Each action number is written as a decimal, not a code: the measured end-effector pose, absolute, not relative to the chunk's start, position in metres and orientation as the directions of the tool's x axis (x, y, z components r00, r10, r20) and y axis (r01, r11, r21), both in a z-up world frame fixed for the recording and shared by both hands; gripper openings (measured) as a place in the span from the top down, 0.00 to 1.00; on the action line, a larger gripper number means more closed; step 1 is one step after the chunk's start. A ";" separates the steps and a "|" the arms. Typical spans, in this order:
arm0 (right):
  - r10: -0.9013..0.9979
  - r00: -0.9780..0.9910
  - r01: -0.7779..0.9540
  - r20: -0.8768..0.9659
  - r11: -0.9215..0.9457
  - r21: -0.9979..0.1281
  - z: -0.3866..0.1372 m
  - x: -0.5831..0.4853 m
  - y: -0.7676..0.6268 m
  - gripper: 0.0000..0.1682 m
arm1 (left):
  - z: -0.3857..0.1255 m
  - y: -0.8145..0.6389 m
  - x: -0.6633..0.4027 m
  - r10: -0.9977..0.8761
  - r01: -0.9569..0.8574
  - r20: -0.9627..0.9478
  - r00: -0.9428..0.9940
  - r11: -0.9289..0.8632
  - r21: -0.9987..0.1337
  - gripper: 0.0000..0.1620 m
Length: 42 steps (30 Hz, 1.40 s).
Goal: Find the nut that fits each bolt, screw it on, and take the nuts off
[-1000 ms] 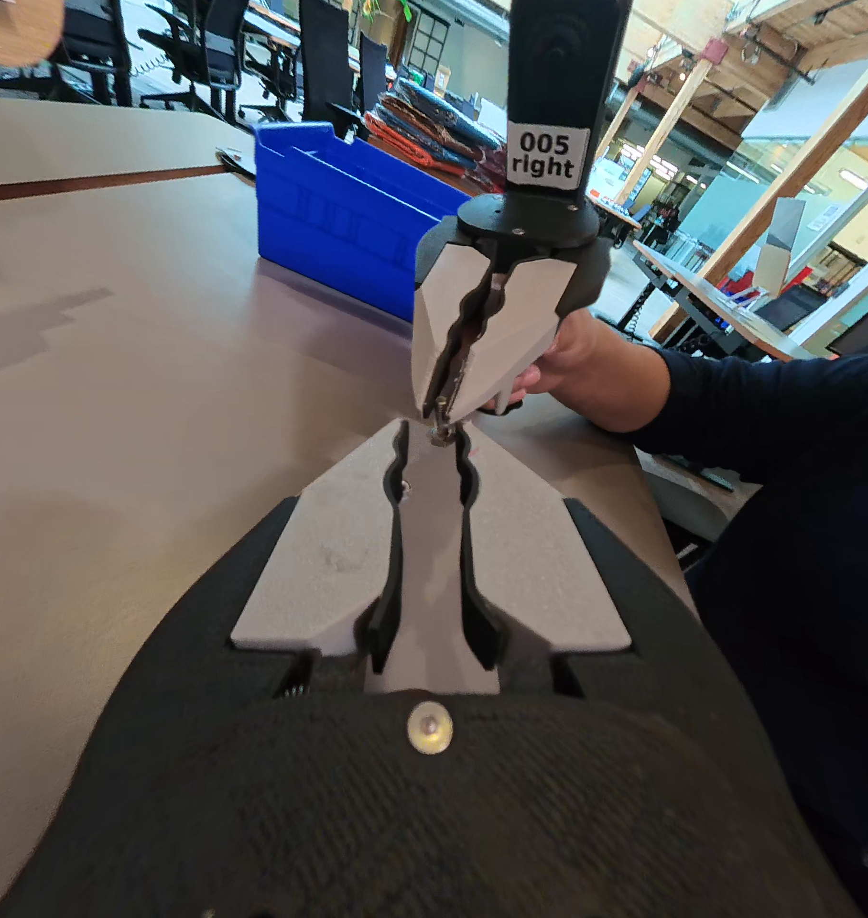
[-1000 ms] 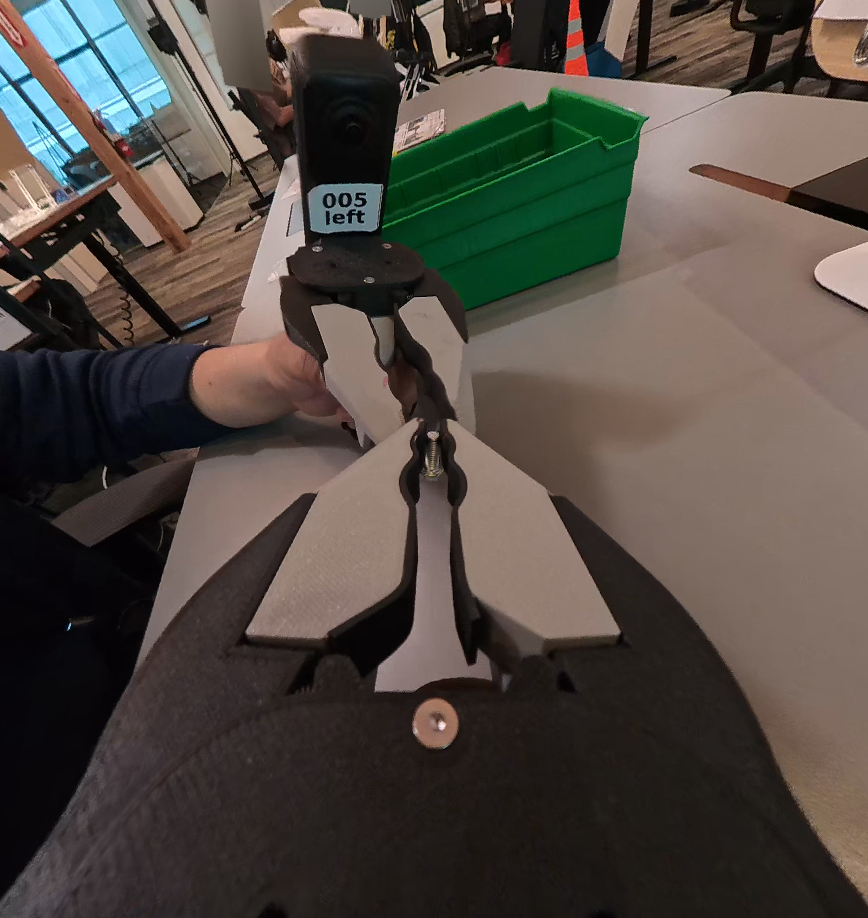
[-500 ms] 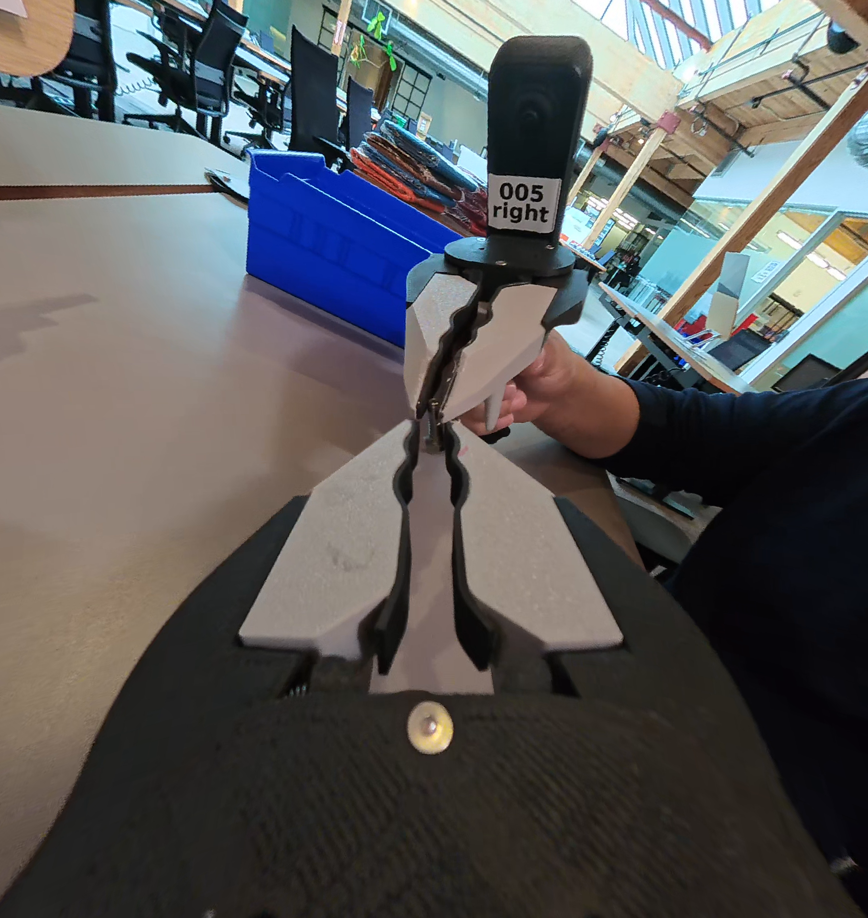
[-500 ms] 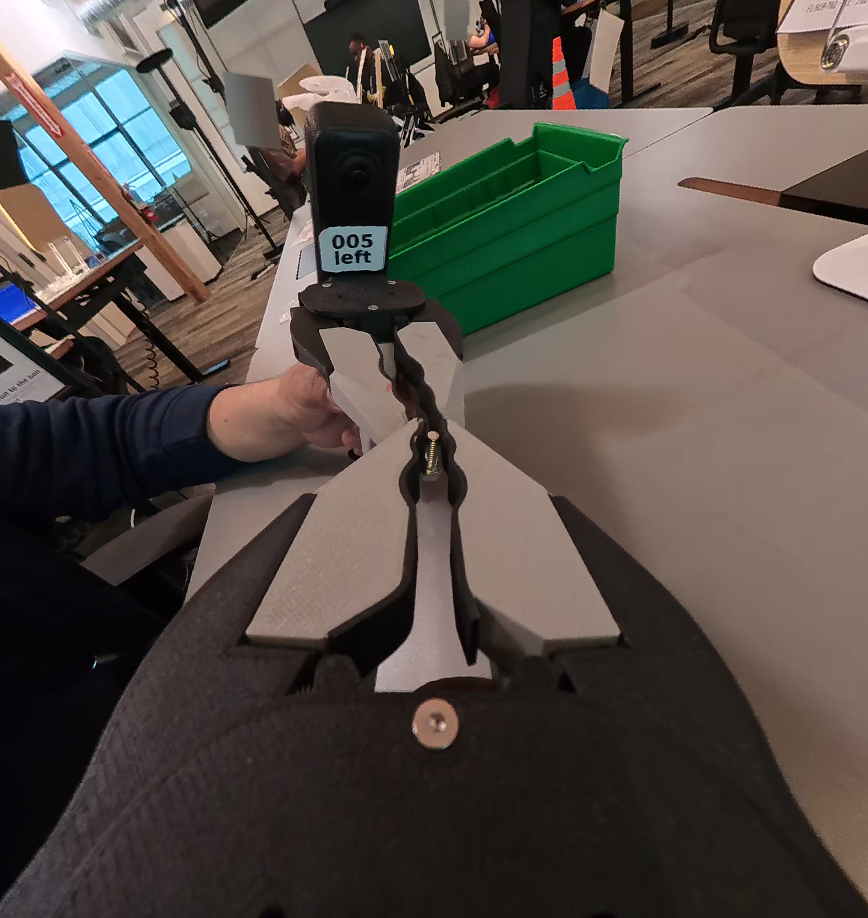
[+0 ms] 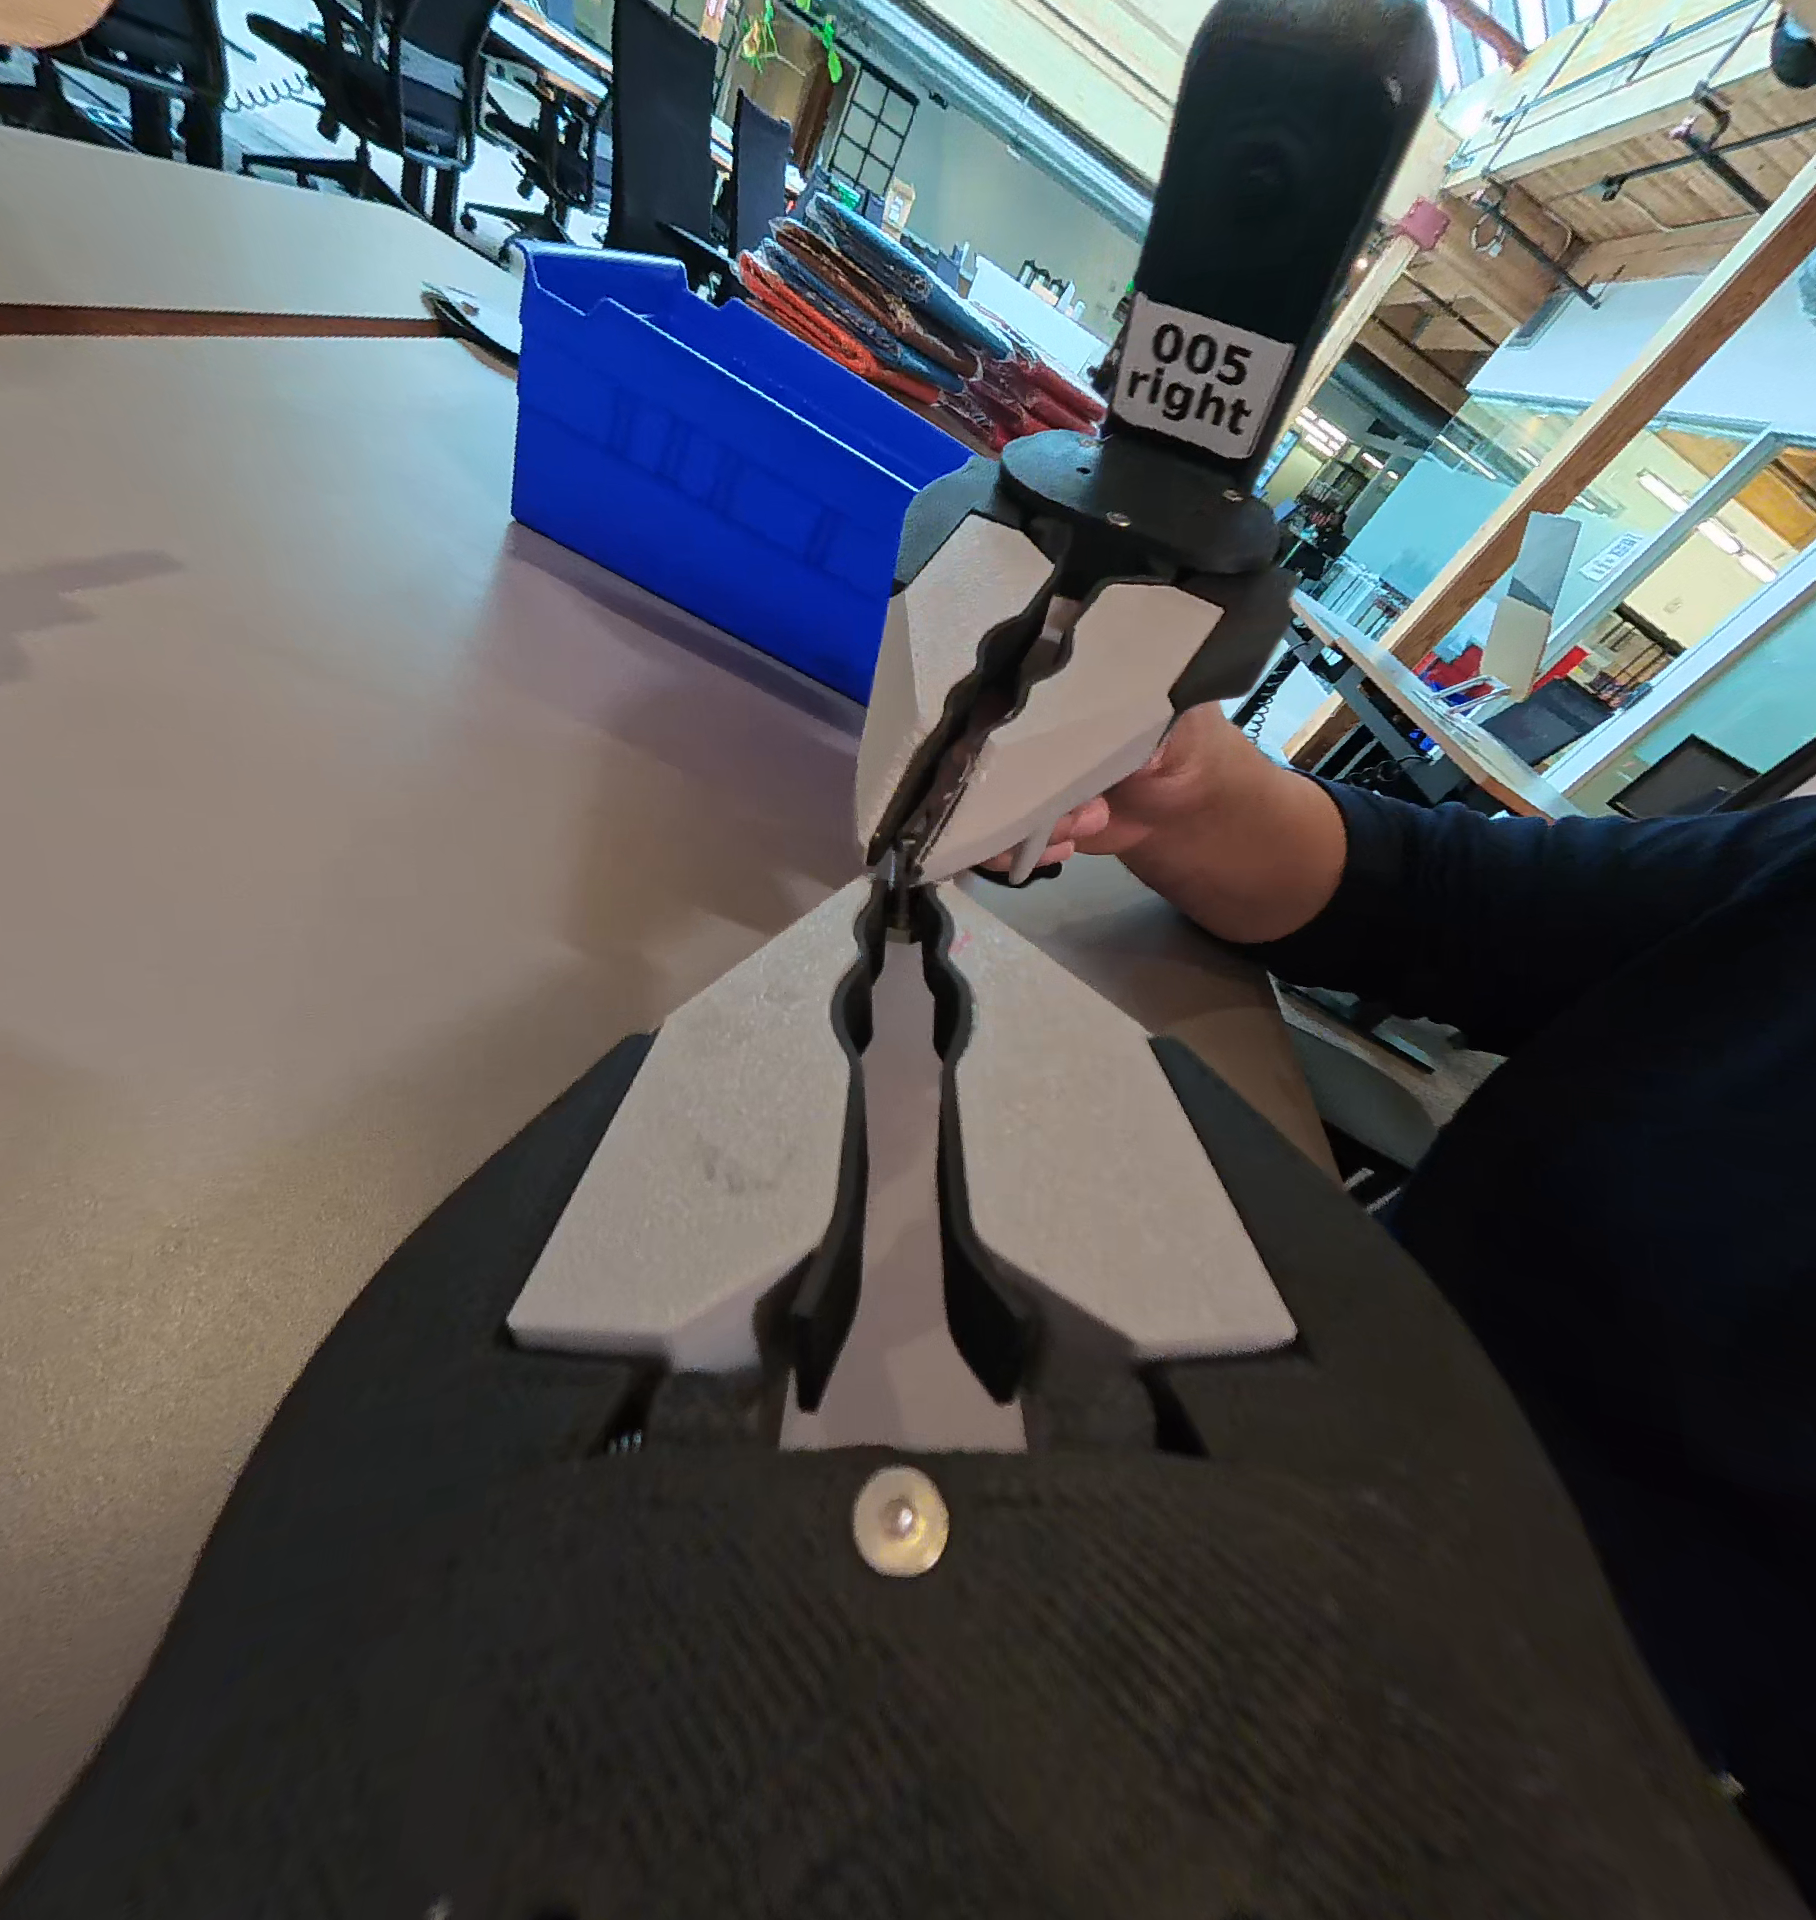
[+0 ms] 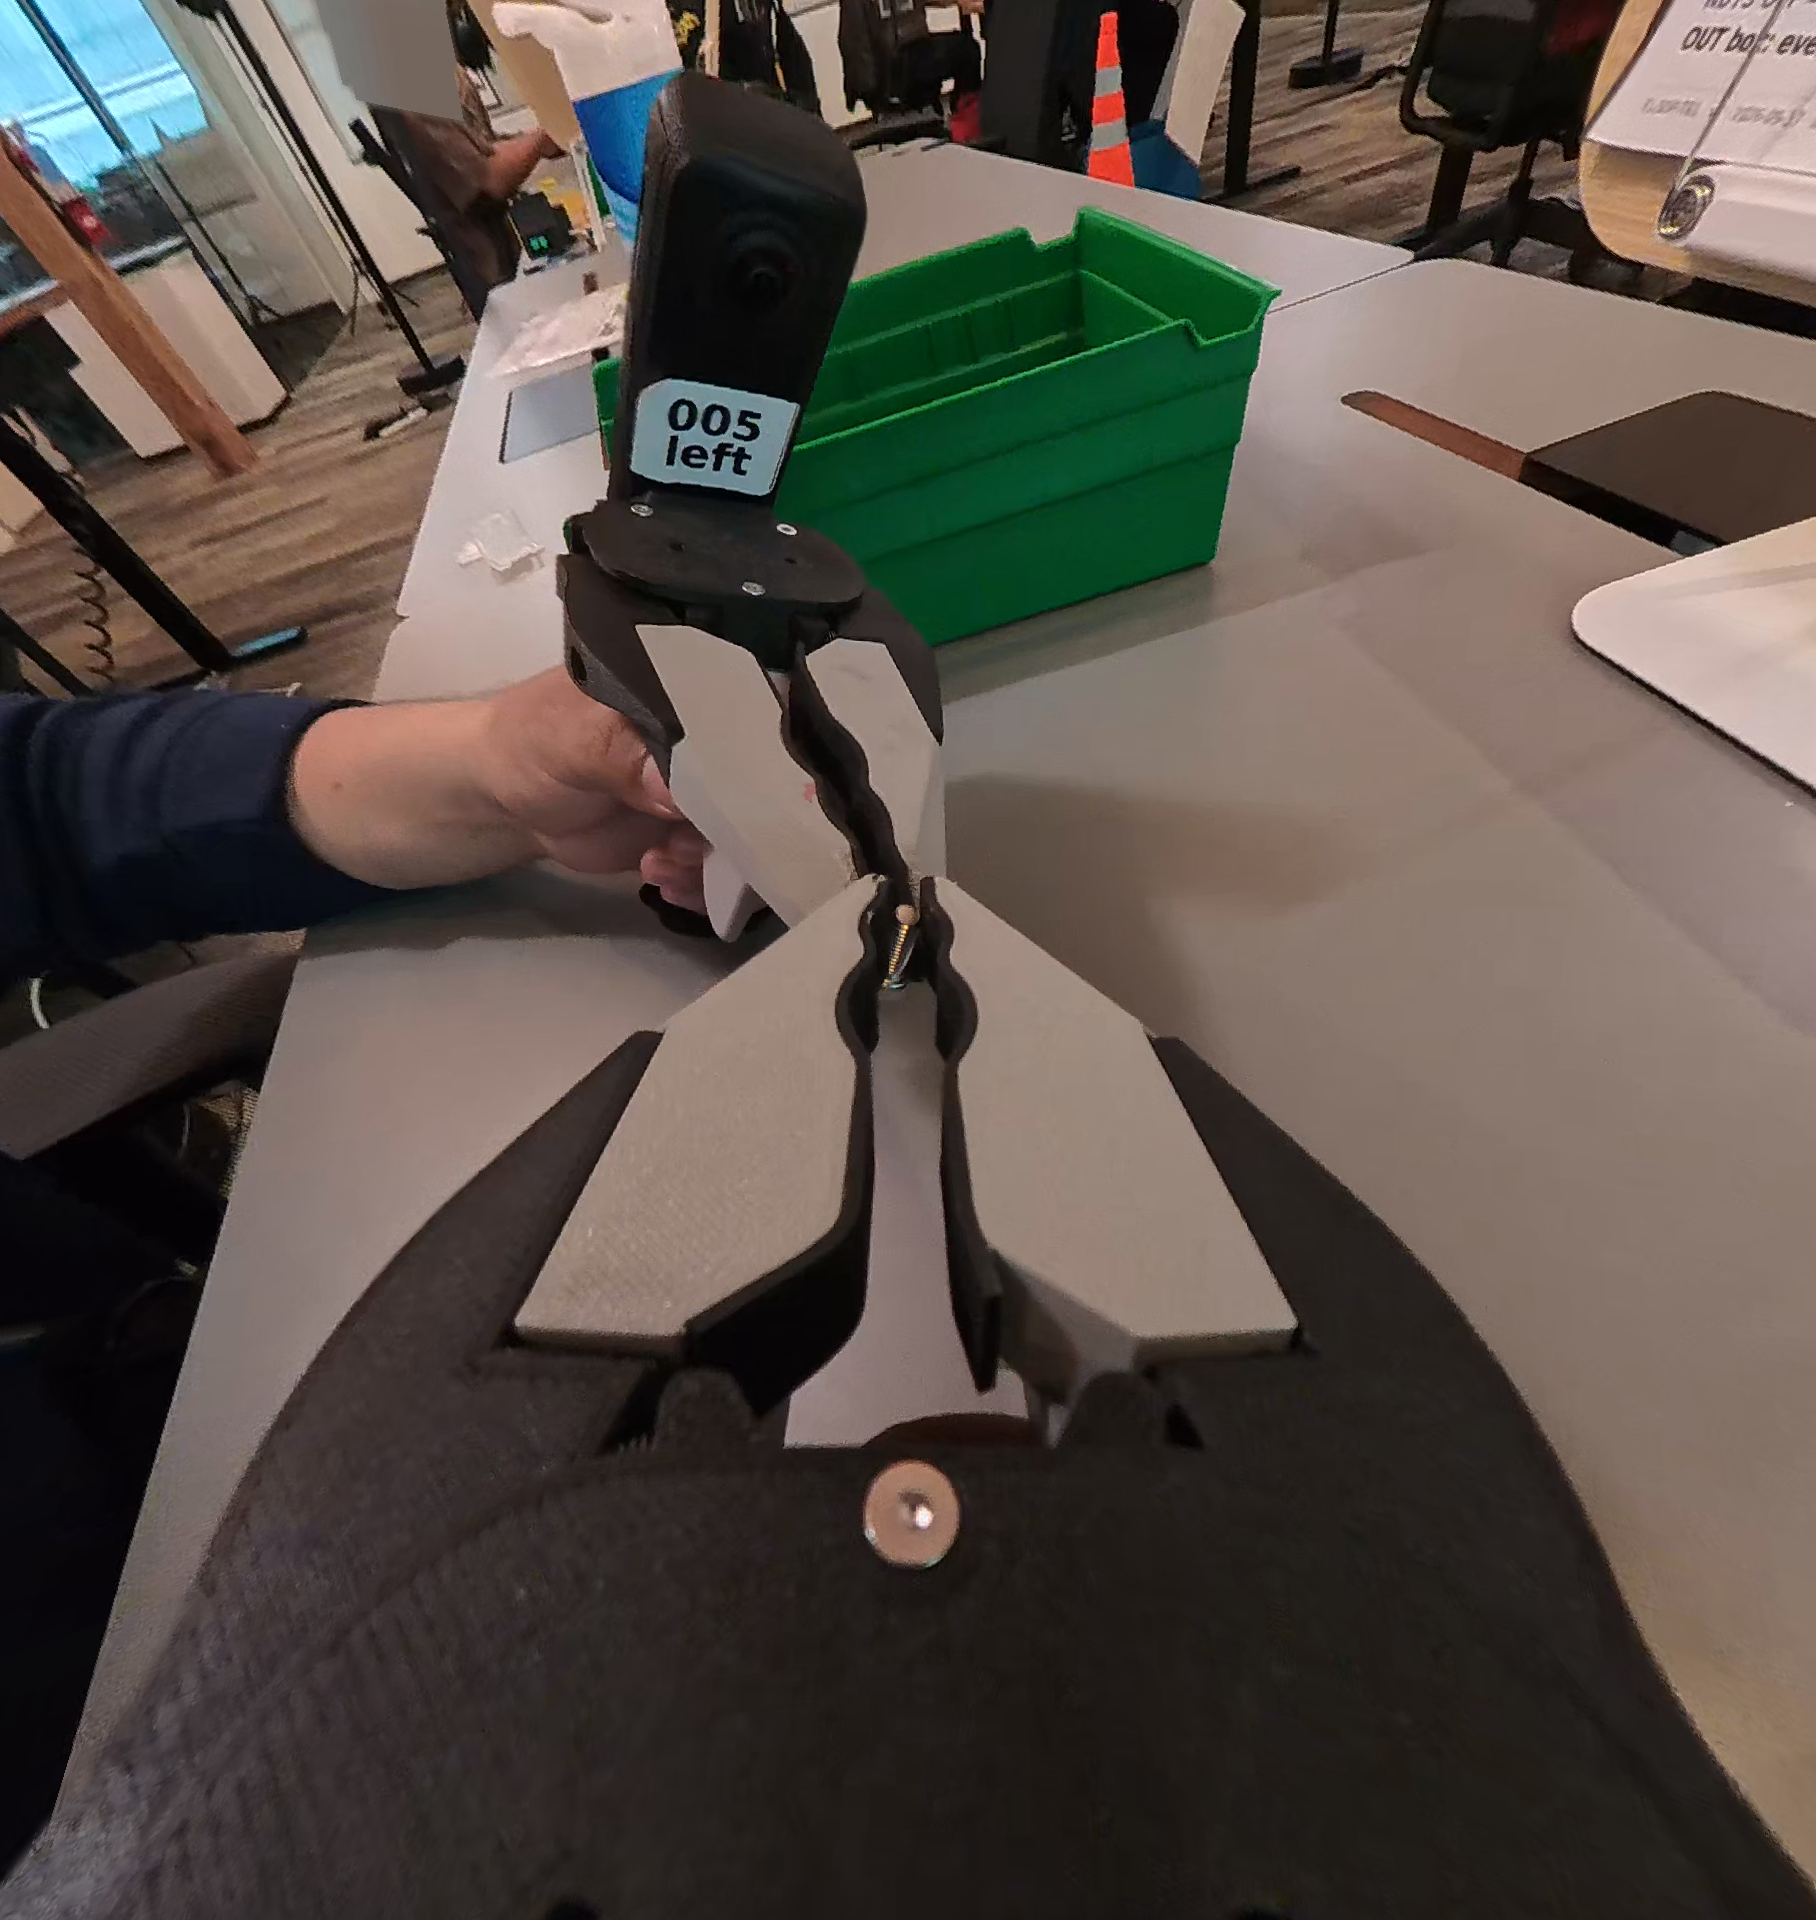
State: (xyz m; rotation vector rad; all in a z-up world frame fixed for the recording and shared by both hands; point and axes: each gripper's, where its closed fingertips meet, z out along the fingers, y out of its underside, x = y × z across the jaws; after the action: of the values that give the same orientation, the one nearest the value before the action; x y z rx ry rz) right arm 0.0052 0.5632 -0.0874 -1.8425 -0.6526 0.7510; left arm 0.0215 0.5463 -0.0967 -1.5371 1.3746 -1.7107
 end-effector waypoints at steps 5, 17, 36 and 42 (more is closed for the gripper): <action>0.739 0.645 0.104 -0.195 -0.338 -0.935 -0.084 0.003 0.560 0.99 | -0.094 0.543 0.020 -0.860 -0.268 0.421 -0.289 -0.349 -0.898 0.98; 0.761 0.643 0.380 -0.094 -0.423 -0.823 -0.123 0.046 0.536 0.90 | -0.084 0.556 0.006 -0.921 -0.152 0.222 -0.321 -0.182 -0.972 0.98; 0.867 0.487 0.632 0.109 -0.263 -0.729 -0.179 0.048 0.525 0.91 | -0.091 0.530 -0.004 -0.886 -0.061 -0.074 -0.458 0.114 -0.992 0.98; 0.877 0.466 0.655 0.114 -0.256 -0.711 -0.186 0.046 0.525 0.95 | -0.094 0.524 -0.004 -0.876 -0.070 -0.095 -0.472 0.145 -0.987 0.98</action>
State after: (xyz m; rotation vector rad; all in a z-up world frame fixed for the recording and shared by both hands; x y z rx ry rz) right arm 0.0461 0.5248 -0.1860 -2.0039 -1.2715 0.3988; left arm -0.0043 0.5244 -0.0944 -0.9190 1.6970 -1.4047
